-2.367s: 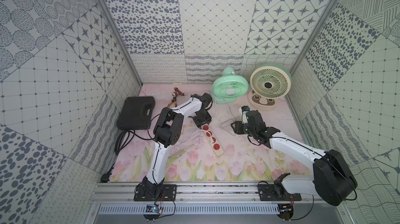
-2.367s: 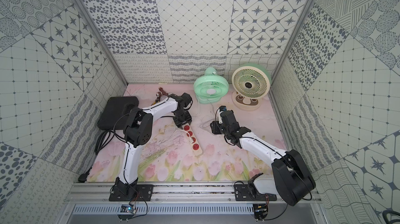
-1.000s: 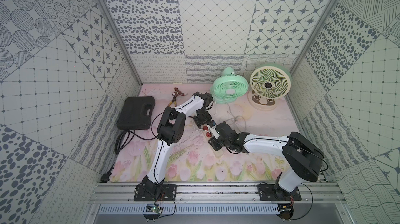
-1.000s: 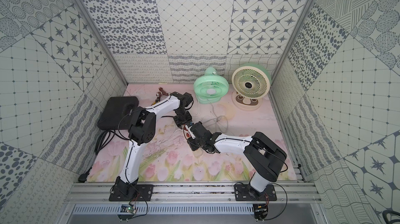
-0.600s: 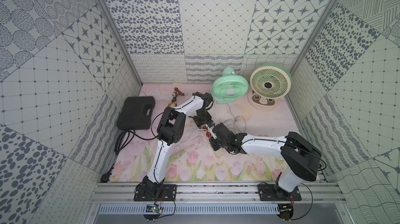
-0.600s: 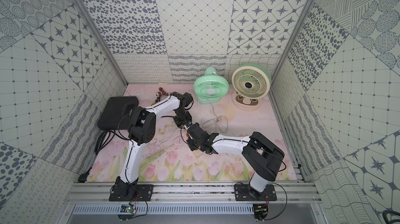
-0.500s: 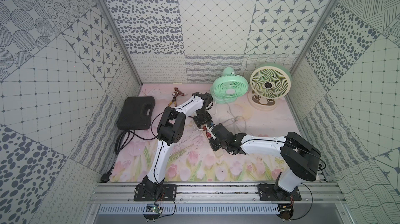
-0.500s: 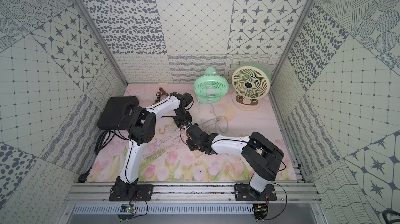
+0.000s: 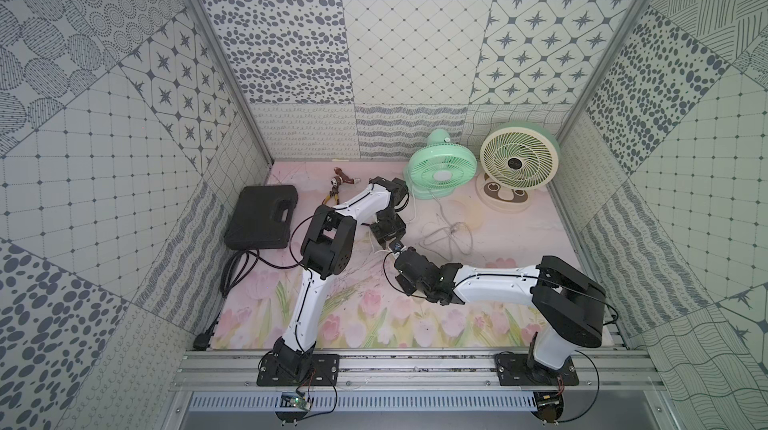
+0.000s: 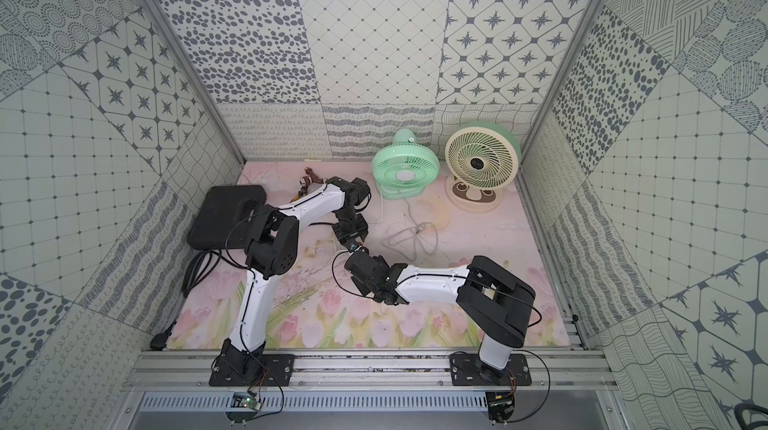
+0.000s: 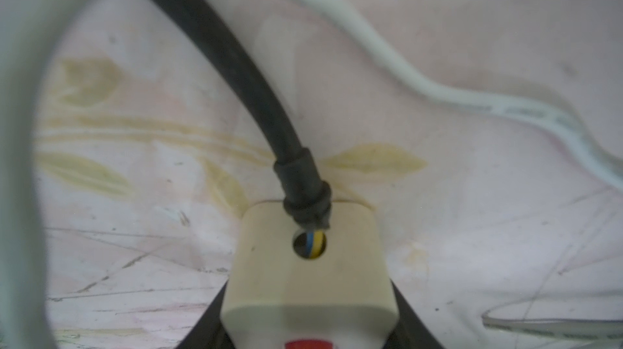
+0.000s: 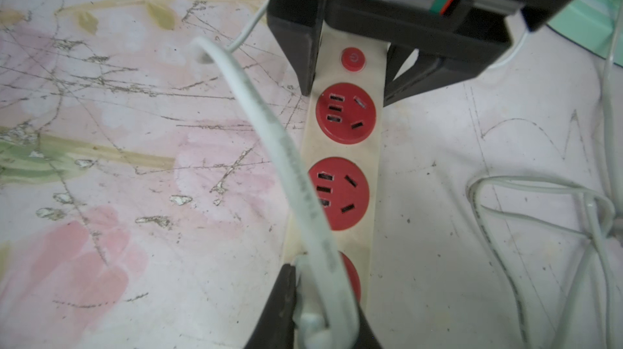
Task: Unplug the desk fan from the power strip
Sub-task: Remove the plug from the socket.
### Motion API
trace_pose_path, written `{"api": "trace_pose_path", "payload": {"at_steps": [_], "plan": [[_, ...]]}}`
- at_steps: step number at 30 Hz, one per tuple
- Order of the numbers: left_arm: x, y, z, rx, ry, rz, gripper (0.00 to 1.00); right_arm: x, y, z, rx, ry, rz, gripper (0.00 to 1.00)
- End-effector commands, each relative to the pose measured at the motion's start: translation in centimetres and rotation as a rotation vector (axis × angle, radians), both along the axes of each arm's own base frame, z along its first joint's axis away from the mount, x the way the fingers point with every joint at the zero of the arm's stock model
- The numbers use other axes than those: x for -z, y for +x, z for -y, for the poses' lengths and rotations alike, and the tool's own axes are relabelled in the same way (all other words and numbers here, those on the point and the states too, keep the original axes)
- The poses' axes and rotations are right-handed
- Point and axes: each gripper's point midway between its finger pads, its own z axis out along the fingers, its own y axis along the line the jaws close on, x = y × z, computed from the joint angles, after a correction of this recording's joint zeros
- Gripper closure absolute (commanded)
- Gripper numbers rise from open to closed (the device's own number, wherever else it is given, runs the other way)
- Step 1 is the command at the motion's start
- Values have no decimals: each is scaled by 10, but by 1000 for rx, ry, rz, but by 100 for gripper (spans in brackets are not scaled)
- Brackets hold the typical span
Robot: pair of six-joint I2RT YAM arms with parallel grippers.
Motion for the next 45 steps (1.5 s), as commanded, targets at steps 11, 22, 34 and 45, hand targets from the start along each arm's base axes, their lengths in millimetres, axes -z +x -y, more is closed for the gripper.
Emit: {"api": "trace_pose_path", "payload": {"at_steps": [11,22,34,45], "plan": [[14,-65,-54,23,258,-267,100,-18,6,-13,16,161,-68,100],[13,-66,-55,26,250,-258,100,-19,20,8,124,428,-259,100],[14,-65,-55,28,249,-256,100,-20,19,6,110,386,-232,100],[17,-66,-54,32,249,-264,100,-22,1,-16,-24,132,-33,100]]}}
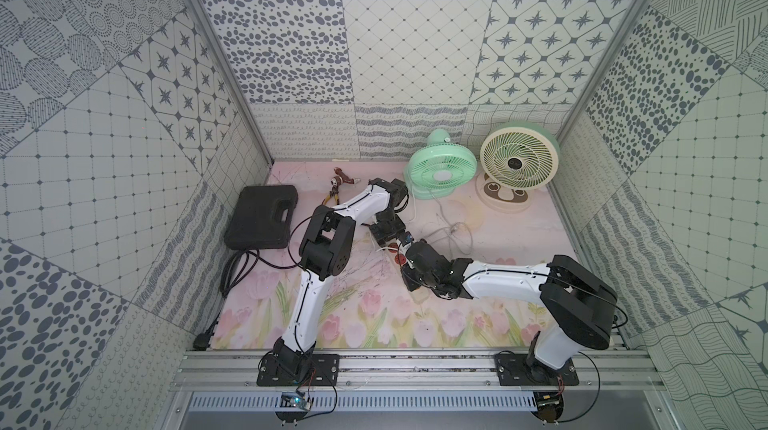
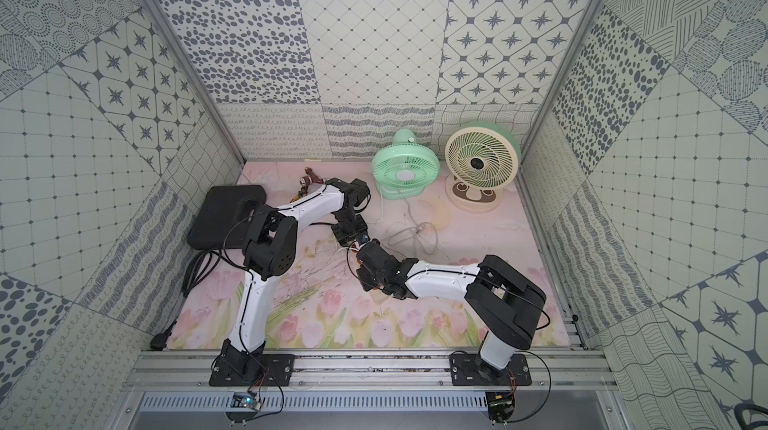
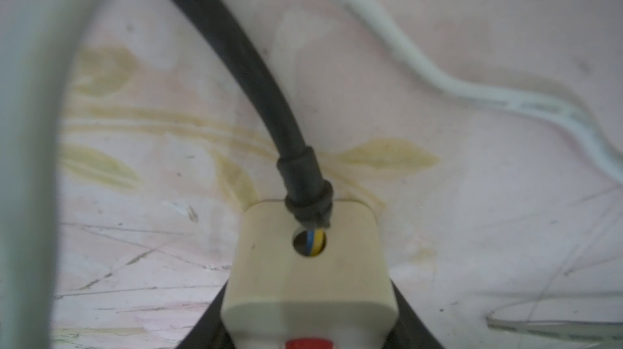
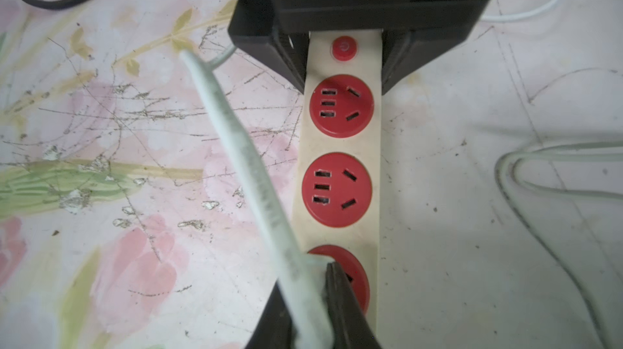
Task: Unplug the desk fan from the power strip
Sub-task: Remove the plug from the socket.
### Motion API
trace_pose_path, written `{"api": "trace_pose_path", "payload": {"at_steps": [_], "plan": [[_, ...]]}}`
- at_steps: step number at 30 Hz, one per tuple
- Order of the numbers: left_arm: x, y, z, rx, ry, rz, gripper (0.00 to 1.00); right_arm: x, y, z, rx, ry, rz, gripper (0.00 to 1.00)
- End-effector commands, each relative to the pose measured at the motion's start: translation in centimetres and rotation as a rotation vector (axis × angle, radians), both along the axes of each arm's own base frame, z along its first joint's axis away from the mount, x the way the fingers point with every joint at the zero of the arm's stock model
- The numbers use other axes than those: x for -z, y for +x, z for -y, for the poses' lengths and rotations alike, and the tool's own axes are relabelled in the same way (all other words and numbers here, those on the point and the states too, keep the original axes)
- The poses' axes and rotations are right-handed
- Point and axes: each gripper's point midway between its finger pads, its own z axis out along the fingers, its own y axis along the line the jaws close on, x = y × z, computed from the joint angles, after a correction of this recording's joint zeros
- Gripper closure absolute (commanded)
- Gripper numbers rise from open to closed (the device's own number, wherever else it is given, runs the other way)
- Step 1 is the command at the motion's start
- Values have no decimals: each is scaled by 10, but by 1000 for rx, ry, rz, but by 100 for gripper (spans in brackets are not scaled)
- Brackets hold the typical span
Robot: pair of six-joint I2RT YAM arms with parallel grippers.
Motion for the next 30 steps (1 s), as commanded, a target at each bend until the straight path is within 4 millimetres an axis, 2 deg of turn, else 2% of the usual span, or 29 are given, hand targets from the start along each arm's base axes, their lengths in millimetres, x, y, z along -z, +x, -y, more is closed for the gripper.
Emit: {"api": "trace_pose_path", "payload": {"at_steps": [1,7,14,24,30], "plan": [[16,-63,-52,43,244,-274,100,-20,-1,-20,-75,-61,140,100],[16,-63,-52,42,242,-274,100,-19,-8,-32,-133,-163,232,100],[16,-64,-52,46,245,-274,100,-20,-8,-36,-127,-155,228,100],[18,-65,-53,47,241,-271,100,-23,0,-27,-63,-108,193,100],[17,-65,-53,48,243,-266,100,-26,8,-17,-2,5,105,100]]}}
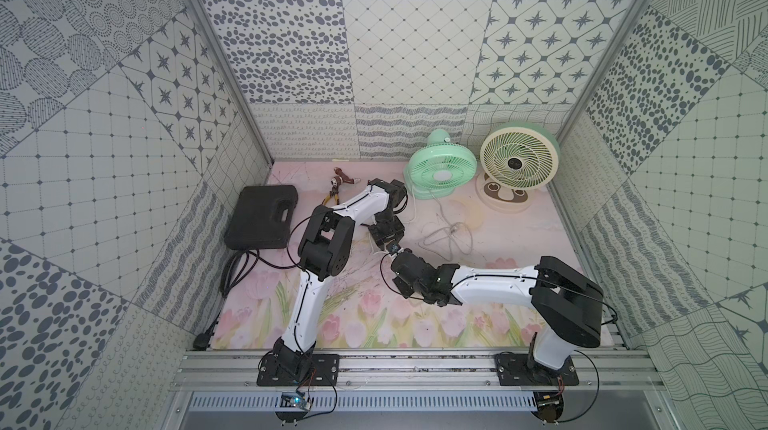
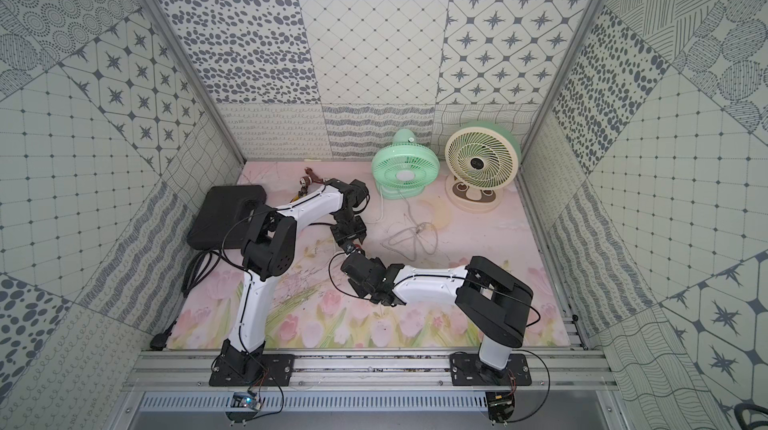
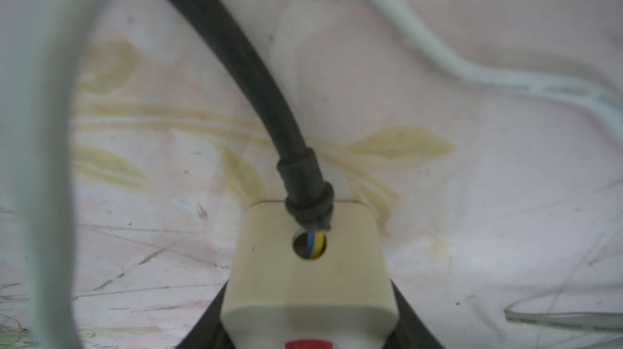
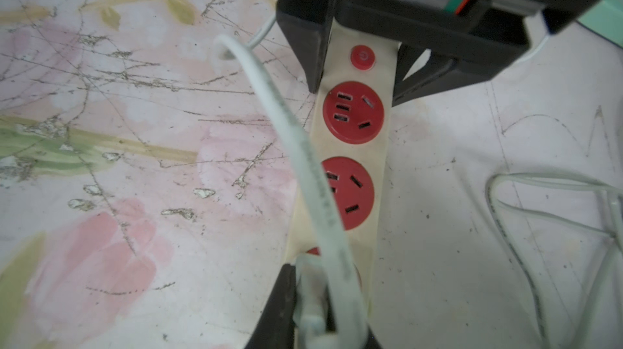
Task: Unplug the desk fan from the power strip
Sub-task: Remove the plug from the socket.
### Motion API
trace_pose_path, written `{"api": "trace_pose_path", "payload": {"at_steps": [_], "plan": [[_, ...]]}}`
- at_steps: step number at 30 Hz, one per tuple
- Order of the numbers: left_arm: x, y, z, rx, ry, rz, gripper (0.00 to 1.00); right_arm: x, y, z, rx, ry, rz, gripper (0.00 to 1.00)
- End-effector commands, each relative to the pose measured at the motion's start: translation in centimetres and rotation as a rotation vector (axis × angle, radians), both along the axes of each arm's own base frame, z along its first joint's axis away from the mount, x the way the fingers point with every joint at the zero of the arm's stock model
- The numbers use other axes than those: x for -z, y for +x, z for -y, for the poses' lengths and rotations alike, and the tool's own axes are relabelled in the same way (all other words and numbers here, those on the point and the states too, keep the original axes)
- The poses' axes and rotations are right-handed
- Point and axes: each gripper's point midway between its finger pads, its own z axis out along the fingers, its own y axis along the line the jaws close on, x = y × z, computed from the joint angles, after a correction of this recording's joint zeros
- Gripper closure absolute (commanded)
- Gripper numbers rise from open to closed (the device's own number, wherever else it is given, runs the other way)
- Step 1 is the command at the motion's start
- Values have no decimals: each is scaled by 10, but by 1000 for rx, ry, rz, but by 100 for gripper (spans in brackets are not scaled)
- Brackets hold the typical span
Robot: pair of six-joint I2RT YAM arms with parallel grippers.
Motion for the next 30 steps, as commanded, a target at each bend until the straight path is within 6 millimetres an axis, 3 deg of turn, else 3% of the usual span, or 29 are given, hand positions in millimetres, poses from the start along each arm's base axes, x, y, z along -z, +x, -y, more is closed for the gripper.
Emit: {"api": "trace_pose_path", "payload": {"at_steps": [1,7,11,20,30], "plan": [[16,-60,-51,12,250,-251,100,-26,11,-9,35,189,-26,100],[16,-61,-51,13,249,-253,100,-29,23,8,119,370,-135,100],[16,-60,-51,13,246,-251,100,-30,25,12,133,398,-154,100],[16,-60,-51,13,245,-251,100,-28,23,9,116,375,-148,100],[19,-61,-50,13,241,-256,100,-30,11,-7,34,199,-23,100]]}}
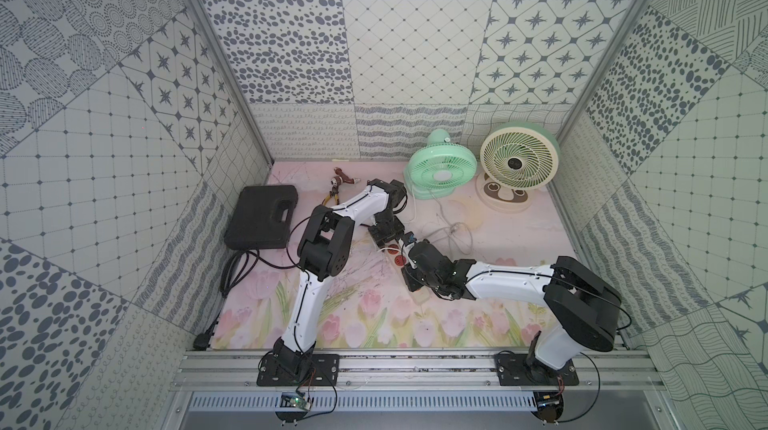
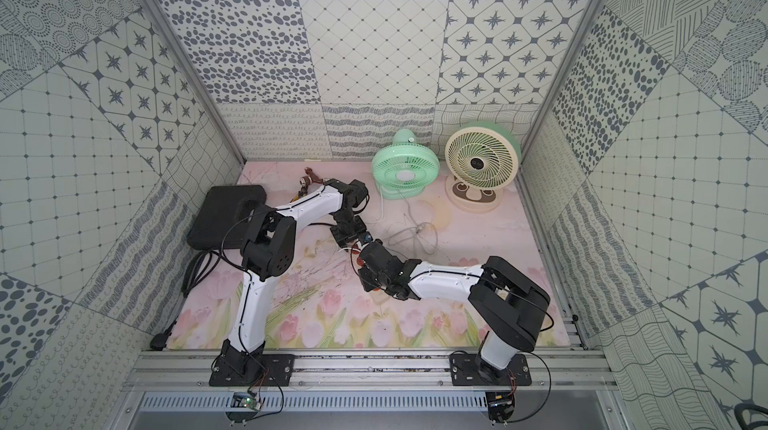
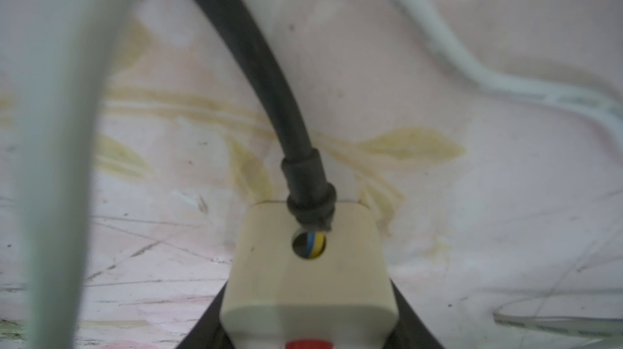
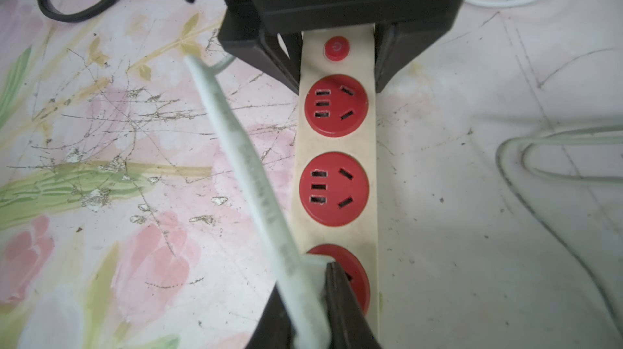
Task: Unplug the desk fan from the power strip
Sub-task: Remove the plug from the socket.
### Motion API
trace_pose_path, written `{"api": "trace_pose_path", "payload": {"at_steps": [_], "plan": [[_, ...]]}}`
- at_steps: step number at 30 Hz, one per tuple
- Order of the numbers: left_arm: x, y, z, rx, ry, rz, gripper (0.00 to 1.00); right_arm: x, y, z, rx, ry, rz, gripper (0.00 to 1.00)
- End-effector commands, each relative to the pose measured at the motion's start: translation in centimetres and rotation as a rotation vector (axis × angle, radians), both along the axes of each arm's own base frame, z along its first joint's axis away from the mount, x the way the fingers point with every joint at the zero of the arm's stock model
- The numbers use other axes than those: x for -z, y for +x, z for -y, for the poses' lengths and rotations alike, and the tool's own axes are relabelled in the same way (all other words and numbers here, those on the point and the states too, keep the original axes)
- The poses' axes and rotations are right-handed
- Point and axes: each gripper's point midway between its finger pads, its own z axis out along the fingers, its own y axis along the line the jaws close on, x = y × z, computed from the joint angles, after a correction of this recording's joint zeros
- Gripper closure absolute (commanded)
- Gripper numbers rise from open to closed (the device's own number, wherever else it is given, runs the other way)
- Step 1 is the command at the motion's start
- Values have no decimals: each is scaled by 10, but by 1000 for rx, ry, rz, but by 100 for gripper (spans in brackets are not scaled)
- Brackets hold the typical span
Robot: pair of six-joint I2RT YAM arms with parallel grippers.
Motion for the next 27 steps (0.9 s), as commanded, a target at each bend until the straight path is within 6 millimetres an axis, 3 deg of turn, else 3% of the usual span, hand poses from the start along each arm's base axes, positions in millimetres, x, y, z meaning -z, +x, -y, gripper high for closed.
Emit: {"api": "trace_pose_path", "payload": {"at_steps": [1,11,22,27], "plan": [[18,-59,-52,63,242,-252,100,-27,8,-18,-26,-24,129,100],[17,-58,-51,67,240,-249,100,-23,-6,-39,-120,-210,275,100],[17,-57,-51,64,235,-247,100,-25,-5,-41,-90,-161,239,100],[19,-59,-52,66,239,-251,100,-27,3,-30,-22,-64,154,100]]}}
